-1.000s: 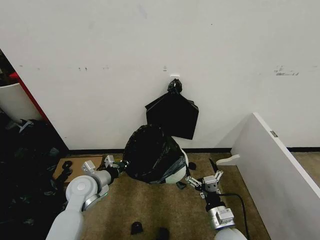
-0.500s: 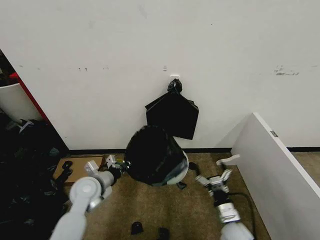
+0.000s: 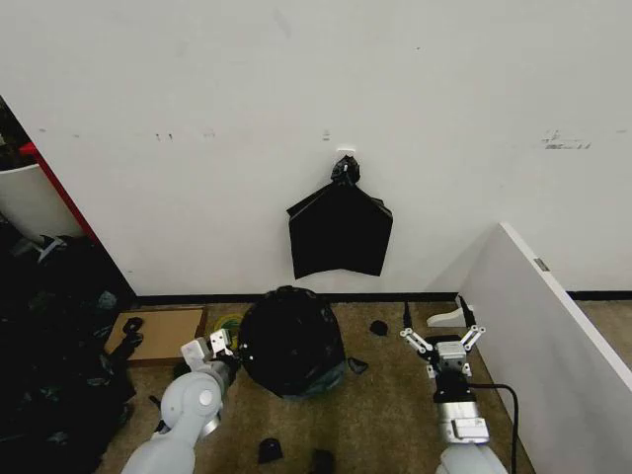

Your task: Place the garbage bag over the trash bin.

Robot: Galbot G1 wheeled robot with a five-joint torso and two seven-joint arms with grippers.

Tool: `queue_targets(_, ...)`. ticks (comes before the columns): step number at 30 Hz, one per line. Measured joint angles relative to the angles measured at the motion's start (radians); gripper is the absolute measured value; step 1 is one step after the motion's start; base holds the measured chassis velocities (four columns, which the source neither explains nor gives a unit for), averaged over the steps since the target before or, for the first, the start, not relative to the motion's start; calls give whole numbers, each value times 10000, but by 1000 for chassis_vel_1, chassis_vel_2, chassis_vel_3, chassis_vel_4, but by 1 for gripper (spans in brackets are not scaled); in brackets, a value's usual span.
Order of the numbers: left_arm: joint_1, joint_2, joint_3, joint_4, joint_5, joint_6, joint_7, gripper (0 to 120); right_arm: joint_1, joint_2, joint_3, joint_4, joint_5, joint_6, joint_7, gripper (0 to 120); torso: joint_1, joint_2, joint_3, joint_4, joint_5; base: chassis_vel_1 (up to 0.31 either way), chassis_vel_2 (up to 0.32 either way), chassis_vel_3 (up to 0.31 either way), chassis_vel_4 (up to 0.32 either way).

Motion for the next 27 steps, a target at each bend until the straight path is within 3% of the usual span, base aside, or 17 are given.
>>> queue_targets(14, 514, 347, -206, -1275, 634, 214, -262, 55, -75, 301, -132, -121, -120, 75, -84, 100, 0, 0, 0, 2, 1, 0, 0, 0, 0)
queue_targets(17, 994, 636, -408, -2249, 974, -441, -447, 72, -1, 408, -121, -182, -86, 86, -118, 100, 0, 0, 0, 3, 3, 0, 0, 0, 0)
queue_targets(19, 1134, 684, -444, -2516, 1141, -691, -441, 74, 18, 438, -107, -194, -27, 125, -158, 100, 0, 0, 0, 3, 3, 0, 0, 0, 0)
queue_targets(22, 1575, 729, -489, -3166, 2469, -2145, 6, 87, 118, 564, -29, -188, 487, 469, -635, 100, 0, 1, 0, 1, 4, 0, 0, 0, 0)
queue_targets(26, 1941, 588, -598, -2564, 6144, -6175, 2292, 98, 125, 664, 206, 74, 1367, 579, -1782, 100, -1, 0, 0, 5, 4, 0, 0, 0, 0)
queue_targets(27, 1941, 588, -598, -2564, 6144, -6175, 2292, 98, 125, 664, 206, 74, 1367, 579, -1782, 100, -1, 0, 0, 5, 4, 0, 0, 0, 0)
